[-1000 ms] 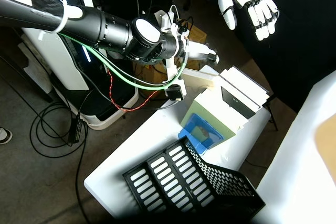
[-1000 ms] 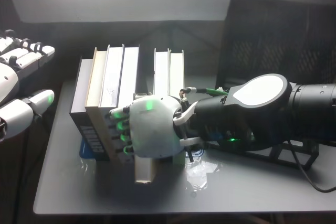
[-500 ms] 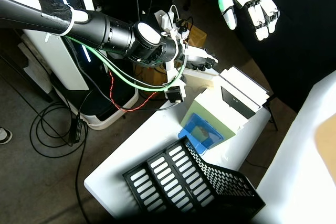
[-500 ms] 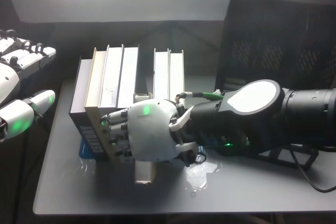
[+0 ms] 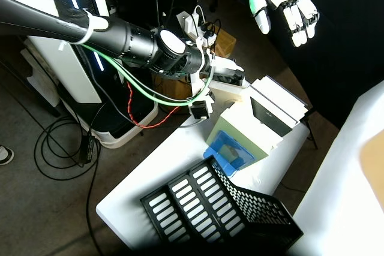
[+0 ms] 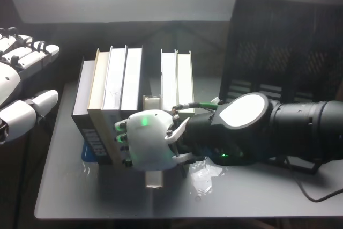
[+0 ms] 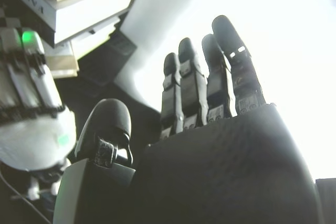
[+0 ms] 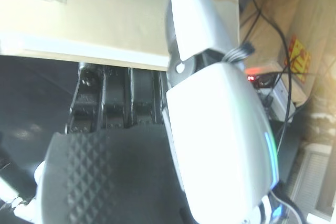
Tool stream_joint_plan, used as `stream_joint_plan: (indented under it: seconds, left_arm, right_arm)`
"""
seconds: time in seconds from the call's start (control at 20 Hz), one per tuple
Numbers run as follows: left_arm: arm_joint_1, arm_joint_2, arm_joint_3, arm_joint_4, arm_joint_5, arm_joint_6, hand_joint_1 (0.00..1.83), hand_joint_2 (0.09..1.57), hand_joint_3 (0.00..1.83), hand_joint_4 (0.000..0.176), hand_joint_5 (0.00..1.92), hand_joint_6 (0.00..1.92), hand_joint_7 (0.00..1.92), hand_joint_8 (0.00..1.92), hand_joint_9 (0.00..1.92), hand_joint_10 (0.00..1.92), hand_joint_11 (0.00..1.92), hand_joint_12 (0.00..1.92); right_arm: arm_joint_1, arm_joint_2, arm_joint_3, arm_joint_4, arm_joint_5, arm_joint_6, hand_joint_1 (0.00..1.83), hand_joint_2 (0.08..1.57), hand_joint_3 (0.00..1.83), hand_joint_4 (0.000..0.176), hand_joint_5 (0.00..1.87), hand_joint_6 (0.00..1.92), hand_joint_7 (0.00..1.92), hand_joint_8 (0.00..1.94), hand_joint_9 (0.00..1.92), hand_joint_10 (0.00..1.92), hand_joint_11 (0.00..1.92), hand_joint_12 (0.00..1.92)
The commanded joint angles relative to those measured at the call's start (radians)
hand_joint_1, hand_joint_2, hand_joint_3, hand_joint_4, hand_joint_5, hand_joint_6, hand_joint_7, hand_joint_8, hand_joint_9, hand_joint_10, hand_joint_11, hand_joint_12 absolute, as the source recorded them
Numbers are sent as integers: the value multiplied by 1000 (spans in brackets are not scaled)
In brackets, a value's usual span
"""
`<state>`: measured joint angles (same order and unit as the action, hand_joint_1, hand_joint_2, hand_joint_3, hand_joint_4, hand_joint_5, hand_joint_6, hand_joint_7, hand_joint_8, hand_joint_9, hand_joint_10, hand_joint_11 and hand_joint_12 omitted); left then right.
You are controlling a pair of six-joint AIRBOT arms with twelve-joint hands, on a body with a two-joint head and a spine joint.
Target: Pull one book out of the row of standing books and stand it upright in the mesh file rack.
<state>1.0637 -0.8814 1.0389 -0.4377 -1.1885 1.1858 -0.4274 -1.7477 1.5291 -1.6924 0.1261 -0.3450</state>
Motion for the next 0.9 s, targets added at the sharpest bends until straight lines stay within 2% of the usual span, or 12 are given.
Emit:
stream_joint_plan:
  seconds: [0.0,0.3,0.45,0.6,0.85]
  left_arm:
    - [-3,3,9,-2,-137,-1,0,1524,0,0,303,16,327,13,0,659,0,1472]
    - [0,2,10,-5,-145,-2,0,1495,0,0,295,9,324,6,0,682,0,1521]
    - [2,3,8,-8,-147,-2,0,1501,1,0,303,13,334,9,0,749,0,1578]
    - [3,5,5,-12,-151,-2,0,1496,0,0,291,8,312,4,0,641,0,1506]
    - [11,13,-3,-21,-165,-5,0,1490,0,0,297,12,336,15,0,649,0,1451]
  right_arm:
    - [0,9,9,2,-30,-5,1165,1328,1,0,538,1353,672,1745,338,1887,343,1921]
    - [17,21,-35,-7,2,-5,1165,1329,0,0,538,1354,671,1746,337,1889,343,1921]
    - [28,77,-84,-7,34,5,1165,1329,0,0,538,1354,671,1746,336,1890,343,1921]
    - [45,137,-137,7,80,12,1165,1329,0,0,538,1354,671,1746,336,1890,343,1921]
    - [98,238,-222,43,178,12,1165,1329,0,0,538,1354,671,1747,336,1890,343,1921]
